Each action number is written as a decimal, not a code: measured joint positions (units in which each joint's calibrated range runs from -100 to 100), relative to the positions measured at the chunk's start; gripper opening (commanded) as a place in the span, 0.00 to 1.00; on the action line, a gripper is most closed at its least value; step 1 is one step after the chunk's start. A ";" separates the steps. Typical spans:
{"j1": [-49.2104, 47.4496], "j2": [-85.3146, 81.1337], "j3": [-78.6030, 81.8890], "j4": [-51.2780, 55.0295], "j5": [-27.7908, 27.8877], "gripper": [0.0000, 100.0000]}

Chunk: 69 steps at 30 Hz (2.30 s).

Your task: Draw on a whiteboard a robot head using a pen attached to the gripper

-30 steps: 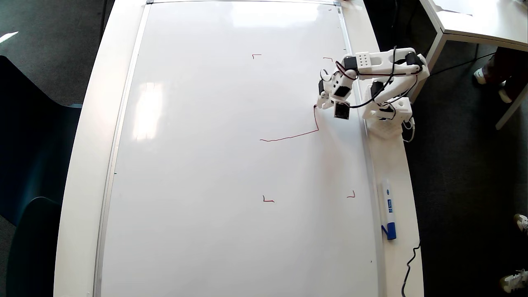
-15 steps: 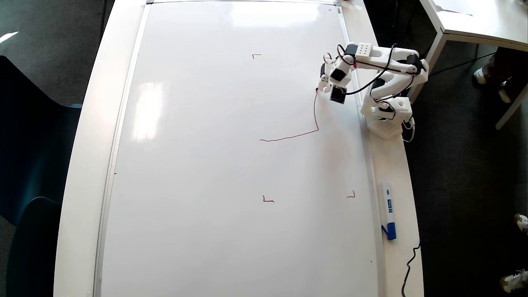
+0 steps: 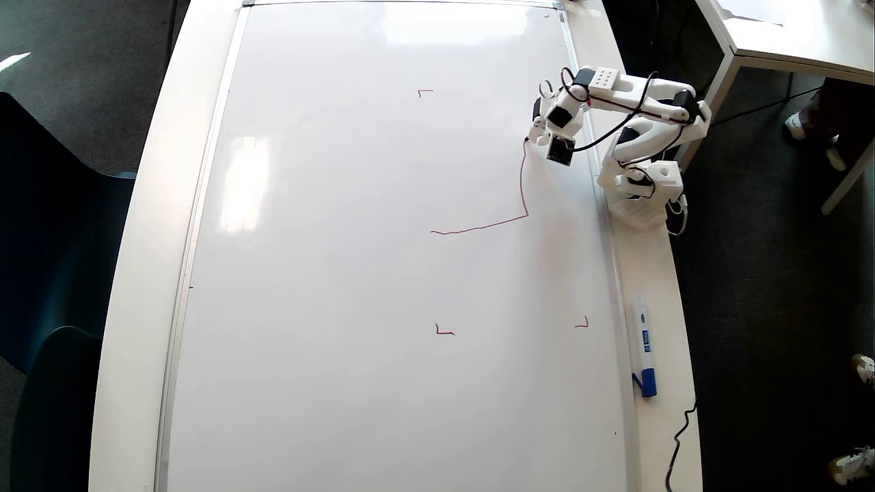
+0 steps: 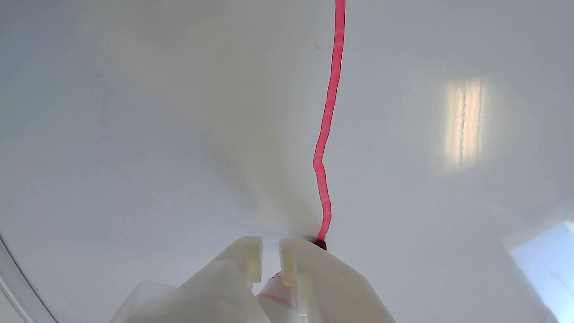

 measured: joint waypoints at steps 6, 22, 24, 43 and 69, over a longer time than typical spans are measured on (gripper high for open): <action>0.00 0.00 0.09 -2.36 -0.16 0.01; -6.18 17.20 -16.08 -6.42 -3.43 0.01; -7.47 20.25 -19.37 -6.76 -3.91 0.01; -12.67 43.54 -47.51 -7.09 -5.87 0.01; -20.97 46.08 -50.62 -6.76 -9.46 0.01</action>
